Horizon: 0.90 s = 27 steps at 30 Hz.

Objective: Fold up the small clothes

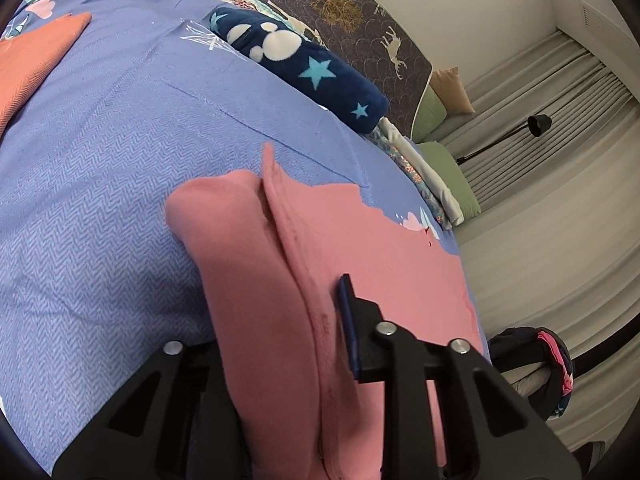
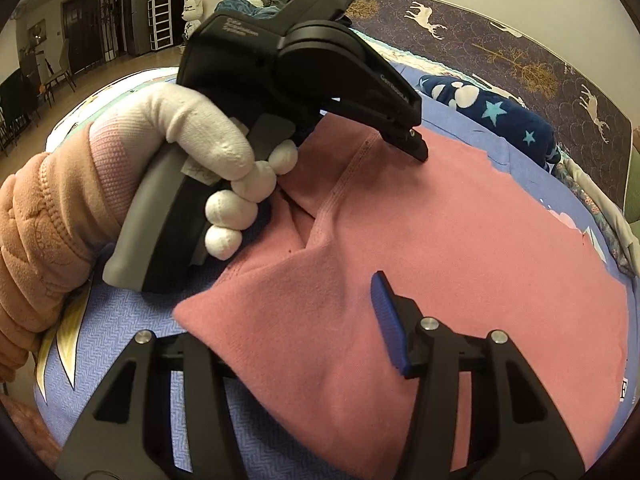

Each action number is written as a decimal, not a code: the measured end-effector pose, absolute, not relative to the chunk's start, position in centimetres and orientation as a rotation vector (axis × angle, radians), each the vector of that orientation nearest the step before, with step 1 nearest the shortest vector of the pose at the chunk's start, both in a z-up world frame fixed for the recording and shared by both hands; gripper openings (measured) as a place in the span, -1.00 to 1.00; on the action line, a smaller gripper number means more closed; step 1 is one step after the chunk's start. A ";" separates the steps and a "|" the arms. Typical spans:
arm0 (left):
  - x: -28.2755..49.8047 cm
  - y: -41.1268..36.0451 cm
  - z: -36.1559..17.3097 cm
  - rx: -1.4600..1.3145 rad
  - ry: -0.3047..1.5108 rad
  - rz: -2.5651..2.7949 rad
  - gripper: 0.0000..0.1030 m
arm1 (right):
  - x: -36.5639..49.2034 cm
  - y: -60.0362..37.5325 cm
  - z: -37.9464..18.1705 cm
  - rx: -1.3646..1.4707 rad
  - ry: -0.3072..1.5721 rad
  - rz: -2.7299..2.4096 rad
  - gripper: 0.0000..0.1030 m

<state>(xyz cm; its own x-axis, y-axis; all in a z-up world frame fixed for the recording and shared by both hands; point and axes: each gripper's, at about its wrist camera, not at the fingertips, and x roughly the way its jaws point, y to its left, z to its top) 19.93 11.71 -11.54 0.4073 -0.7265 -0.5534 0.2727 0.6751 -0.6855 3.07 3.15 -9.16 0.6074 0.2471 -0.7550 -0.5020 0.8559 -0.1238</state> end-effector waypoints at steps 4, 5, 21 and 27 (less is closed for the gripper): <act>20.2 11.9 -11.7 -0.575 0.962 -0.676 -0.76 | 3.3 3.1 -9.0 -0.332 0.808 0.449 -0.60; 20.2 11.9 -11.7 -0.574 0.964 -0.674 -0.77 | 3.2 3.0 -8.8 -0.325 0.803 0.449 -0.79; 19.4 6.9 -5.2 -0.526 0.888 -0.735 -0.79 | 1.4 -5.3 -4.8 -0.070 0.688 0.419 -0.86; 18.9 2.9 -3.6 -0.483 0.883 -0.758 -0.79 | 0.4 -10.2 -4.0 0.027 0.645 0.370 -0.86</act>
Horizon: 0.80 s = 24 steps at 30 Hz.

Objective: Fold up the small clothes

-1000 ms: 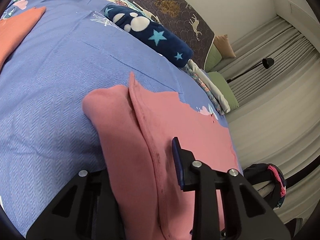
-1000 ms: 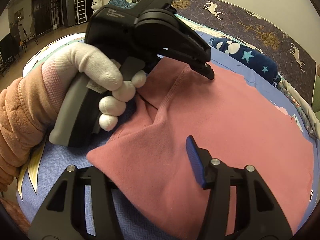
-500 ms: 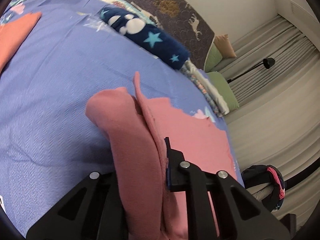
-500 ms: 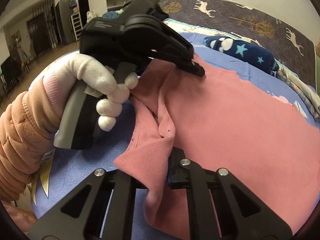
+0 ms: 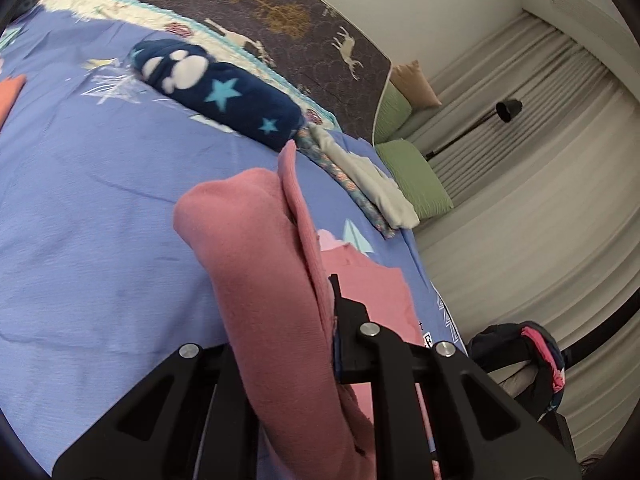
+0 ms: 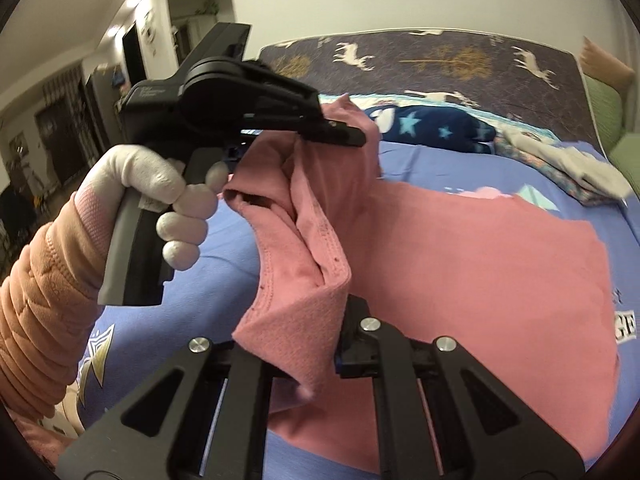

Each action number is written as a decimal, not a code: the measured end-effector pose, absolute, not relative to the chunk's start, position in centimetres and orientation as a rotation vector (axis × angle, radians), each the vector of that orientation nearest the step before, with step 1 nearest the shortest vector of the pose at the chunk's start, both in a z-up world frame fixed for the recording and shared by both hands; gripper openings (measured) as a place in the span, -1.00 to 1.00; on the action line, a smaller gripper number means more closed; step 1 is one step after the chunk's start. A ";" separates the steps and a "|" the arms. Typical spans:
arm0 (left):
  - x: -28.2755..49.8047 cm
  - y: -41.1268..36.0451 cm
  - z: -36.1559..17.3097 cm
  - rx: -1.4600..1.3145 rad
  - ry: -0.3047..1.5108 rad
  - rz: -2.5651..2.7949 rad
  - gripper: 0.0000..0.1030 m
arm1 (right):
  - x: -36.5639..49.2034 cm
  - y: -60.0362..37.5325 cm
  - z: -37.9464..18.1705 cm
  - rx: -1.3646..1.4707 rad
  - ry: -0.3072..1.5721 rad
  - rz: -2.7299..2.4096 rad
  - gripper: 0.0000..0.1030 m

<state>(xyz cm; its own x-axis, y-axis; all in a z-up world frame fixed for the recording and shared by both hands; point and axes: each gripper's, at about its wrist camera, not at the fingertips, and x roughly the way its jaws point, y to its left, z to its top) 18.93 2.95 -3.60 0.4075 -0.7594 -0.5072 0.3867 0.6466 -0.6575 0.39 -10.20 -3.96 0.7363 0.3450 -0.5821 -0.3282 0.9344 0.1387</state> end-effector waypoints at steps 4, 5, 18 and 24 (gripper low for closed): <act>18.6 -0.7 -2.8 -0.441 0.888 -0.784 -0.79 | -0.1 -13.4 -3.9 0.086 0.632 0.339 -0.86; 18.5 -1.7 -2.6 -0.427 0.891 -0.789 -0.79 | -0.4 -14.2 -3.9 0.098 0.628 0.331 -0.86; 18.0 -13.5 -2.7 -0.298 0.947 -0.849 -0.79 | -2.6 -24.4 -5.0 0.277 0.610 0.249 -0.86; 18.0 -17.6 -3.8 -0.261 0.991 -0.860 -0.79 | -3.3 -28.1 -6.1 0.364 0.630 0.226 -0.86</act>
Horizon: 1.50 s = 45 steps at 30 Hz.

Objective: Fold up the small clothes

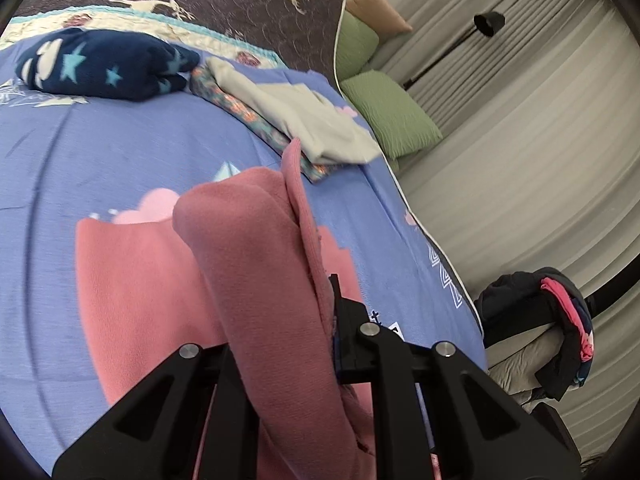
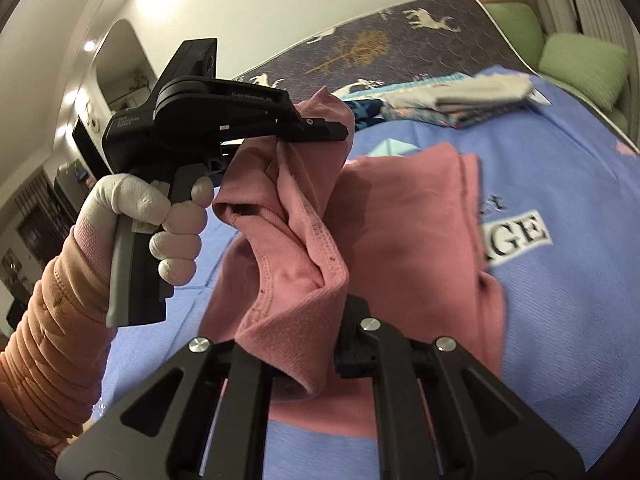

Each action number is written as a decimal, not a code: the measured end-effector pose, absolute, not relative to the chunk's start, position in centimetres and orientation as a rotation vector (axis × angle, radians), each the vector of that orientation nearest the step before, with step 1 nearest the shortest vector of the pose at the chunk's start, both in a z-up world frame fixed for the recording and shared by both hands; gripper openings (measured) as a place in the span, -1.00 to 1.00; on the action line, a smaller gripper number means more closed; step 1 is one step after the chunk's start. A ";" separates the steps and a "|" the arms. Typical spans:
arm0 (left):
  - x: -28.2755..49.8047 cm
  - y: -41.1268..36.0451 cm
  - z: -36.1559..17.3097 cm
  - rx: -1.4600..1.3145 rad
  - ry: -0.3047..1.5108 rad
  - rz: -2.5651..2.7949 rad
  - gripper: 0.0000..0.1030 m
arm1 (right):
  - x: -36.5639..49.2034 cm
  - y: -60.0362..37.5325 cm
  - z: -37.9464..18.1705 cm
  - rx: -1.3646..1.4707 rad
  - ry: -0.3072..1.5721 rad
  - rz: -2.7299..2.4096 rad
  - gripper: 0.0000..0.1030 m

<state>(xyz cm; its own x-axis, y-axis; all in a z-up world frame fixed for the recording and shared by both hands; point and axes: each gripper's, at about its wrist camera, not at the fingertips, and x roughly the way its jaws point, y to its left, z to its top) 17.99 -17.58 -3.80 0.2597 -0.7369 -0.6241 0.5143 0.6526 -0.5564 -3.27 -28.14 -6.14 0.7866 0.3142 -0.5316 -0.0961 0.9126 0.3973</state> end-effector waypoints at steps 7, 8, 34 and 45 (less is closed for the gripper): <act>17.9 -21.4 -4.7 -0.188 1.018 -0.856 -0.79 | -4.3 -30.9 -7.0 0.424 0.637 0.204 -0.86; 17.9 -21.7 -4.9 -0.179 1.021 -0.851 -0.79 | -4.5 -31.1 -7.2 0.429 0.644 0.202 -0.86; 12.0 -22.6 -1.5 0.004 0.858 -0.939 -0.21 | -6.2 -33.8 -8.9 0.515 0.745 0.163 -0.70; 5.7 -13.8 -6.2 0.144 0.883 -0.812 -0.13 | -9.0 -36.7 -8.7 0.509 0.749 0.052 -0.42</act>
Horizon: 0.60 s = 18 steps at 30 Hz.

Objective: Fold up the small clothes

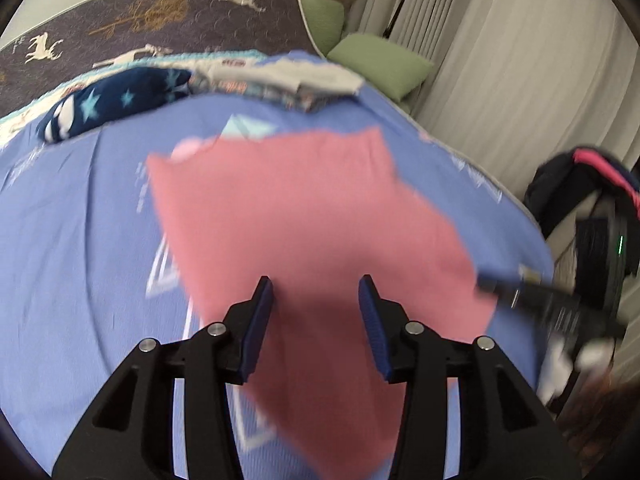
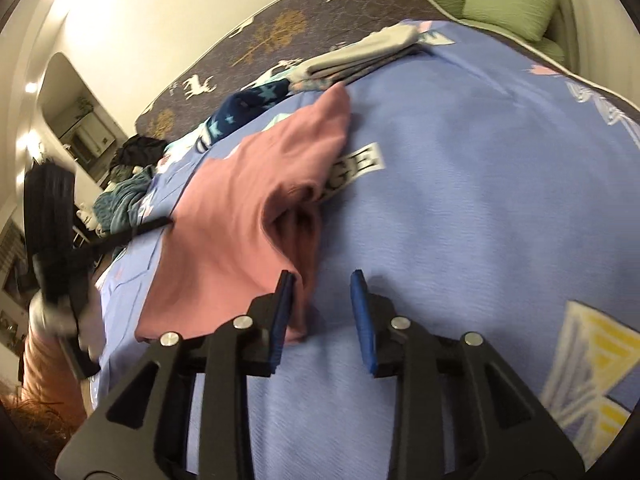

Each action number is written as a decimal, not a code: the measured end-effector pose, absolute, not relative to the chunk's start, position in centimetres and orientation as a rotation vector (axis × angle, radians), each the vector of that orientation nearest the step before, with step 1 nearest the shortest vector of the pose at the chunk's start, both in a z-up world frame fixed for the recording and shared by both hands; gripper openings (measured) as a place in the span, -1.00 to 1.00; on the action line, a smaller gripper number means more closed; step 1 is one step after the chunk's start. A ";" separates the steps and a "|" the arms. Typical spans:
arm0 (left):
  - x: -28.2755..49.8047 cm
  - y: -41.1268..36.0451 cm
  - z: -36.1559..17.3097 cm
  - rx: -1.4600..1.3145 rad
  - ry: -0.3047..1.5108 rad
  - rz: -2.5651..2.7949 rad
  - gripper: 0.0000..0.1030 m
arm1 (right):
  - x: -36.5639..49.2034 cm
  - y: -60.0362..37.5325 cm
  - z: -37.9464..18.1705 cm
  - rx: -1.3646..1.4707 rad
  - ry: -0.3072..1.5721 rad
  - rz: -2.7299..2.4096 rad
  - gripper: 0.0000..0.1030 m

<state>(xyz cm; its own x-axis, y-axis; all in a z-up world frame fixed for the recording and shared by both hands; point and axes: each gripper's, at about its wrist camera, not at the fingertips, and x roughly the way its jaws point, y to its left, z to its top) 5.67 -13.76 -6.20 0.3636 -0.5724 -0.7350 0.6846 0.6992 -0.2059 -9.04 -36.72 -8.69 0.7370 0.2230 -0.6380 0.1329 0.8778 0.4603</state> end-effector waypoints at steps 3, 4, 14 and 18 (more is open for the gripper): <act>4.4 -12.8 -7.5 0.126 0.910 -0.825 -0.09 | -9.3 -36.7 -7.3 0.475 0.711 0.047 -0.52; 4.2 -12.7 -7.8 0.119 0.916 -0.830 -0.04 | -9.3 -36.4 -6.8 0.459 0.694 0.057 -0.52; 2.6 -11.6 -9.1 0.142 0.889 -0.845 0.00 | -5.9 -32.6 -8.5 0.363 0.816 0.113 -0.86; 2.5 -10.2 -8.7 0.104 0.889 -0.869 0.00 | -6.6 -34.9 -9.4 0.466 0.819 0.123 -0.92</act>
